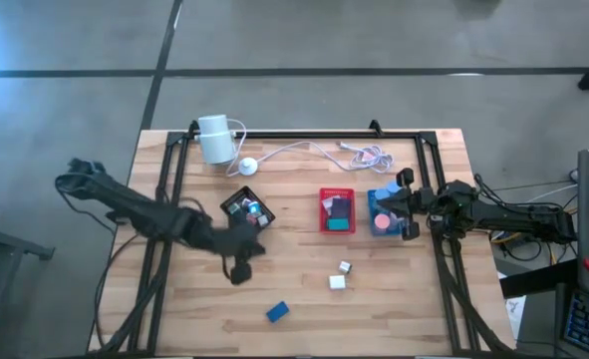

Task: Pick & Place Office items
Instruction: Put the dark blue digital clock into the red bin

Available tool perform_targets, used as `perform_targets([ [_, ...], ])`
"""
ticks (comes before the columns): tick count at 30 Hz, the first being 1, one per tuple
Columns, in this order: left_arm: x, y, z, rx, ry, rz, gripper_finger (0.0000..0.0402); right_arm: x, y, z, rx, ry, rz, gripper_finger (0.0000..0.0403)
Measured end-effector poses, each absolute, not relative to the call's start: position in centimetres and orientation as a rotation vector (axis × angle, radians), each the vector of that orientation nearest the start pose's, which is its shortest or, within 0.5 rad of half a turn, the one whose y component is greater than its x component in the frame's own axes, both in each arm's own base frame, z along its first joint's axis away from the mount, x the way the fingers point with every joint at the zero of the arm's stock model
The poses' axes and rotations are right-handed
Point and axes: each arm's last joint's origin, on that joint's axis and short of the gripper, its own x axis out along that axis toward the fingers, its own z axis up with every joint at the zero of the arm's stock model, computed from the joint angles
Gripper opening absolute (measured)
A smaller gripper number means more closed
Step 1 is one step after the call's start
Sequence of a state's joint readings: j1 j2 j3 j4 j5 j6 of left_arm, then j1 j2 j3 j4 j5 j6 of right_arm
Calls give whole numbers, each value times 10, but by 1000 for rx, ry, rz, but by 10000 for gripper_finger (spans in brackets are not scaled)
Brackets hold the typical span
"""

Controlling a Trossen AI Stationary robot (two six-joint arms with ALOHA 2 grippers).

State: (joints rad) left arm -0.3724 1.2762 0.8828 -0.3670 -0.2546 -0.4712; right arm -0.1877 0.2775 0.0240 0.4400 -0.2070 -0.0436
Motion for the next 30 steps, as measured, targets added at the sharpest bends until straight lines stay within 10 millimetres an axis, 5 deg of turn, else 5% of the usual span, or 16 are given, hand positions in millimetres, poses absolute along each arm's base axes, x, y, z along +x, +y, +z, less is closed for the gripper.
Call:
perform_targets([
  [13, 297, -172, 212, -382, 967, 97, 199, 111, -15, 192, -78, -204, 17, 8],
  [22, 327, -201, 181, -466, 1150, 120, 324, 111, -15, 193, -77, -206, 18, 8],
  [30, 345, -214, 165, -429, 1309, 212, 364, 112, -15, 192, -61, -201, 19, 8],
])
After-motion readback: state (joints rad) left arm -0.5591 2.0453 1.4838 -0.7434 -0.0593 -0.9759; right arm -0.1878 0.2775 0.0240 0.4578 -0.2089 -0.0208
